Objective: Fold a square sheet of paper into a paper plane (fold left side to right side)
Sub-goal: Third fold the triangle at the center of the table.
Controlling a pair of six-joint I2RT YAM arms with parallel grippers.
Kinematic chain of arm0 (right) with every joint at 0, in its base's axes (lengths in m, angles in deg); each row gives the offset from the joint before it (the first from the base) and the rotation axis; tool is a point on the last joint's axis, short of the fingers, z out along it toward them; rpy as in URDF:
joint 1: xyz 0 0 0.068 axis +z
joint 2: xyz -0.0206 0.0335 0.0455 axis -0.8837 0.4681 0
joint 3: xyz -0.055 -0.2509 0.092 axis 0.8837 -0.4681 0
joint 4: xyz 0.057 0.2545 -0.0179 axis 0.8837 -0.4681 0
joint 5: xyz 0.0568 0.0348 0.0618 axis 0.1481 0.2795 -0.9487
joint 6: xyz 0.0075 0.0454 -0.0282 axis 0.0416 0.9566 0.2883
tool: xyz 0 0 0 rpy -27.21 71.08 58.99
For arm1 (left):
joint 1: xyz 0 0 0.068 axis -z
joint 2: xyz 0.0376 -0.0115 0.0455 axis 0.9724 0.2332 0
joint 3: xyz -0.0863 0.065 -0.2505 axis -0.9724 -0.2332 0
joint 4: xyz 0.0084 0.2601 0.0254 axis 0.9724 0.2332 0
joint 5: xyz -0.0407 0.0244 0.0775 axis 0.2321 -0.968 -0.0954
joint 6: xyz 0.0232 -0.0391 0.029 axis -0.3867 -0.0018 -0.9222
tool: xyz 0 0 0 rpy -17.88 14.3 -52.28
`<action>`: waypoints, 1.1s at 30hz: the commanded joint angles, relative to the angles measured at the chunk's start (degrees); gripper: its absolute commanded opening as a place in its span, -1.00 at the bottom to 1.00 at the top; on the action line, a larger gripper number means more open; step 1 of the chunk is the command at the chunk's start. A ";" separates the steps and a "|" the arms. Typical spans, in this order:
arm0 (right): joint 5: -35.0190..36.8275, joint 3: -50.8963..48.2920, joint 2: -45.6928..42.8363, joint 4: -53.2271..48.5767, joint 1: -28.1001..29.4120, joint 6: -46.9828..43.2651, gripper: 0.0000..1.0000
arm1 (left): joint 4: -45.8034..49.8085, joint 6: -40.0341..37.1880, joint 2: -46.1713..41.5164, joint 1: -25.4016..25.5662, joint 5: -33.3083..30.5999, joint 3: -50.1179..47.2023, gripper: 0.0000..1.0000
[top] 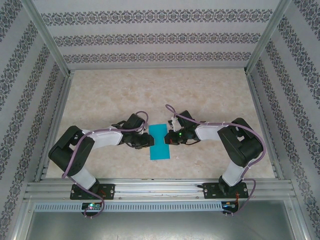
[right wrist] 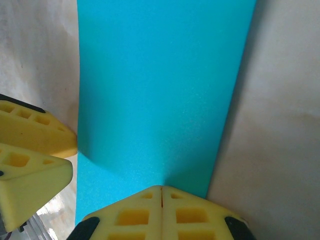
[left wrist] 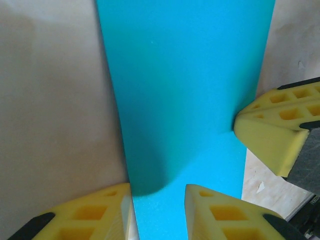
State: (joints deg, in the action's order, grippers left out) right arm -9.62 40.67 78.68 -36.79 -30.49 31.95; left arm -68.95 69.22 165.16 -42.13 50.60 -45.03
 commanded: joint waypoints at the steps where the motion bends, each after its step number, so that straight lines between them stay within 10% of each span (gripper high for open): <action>1: 2.81 -0.77 1.39 -4.08 -0.46 -1.11 -1.00 | -0.14 0.55 1.26 0.76 0.17 1.39 -0.33; 27: 2.09 -0.51 1.46 -4.01 -0.39 -1.41 -1.00 | -9.35 4.03 0.04 -0.53 -0.43 -0.24 0.00; 33: 2.14 -0.38 1.24 -3.97 -0.39 -1.43 -1.00 | -8.46 3.85 0.09 -1.06 -0.23 -0.48 -0.31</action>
State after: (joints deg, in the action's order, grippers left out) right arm -9.64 40.67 78.68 -36.82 -30.49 31.95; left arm -77.91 73.63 165.90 -42.56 51.41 -45.23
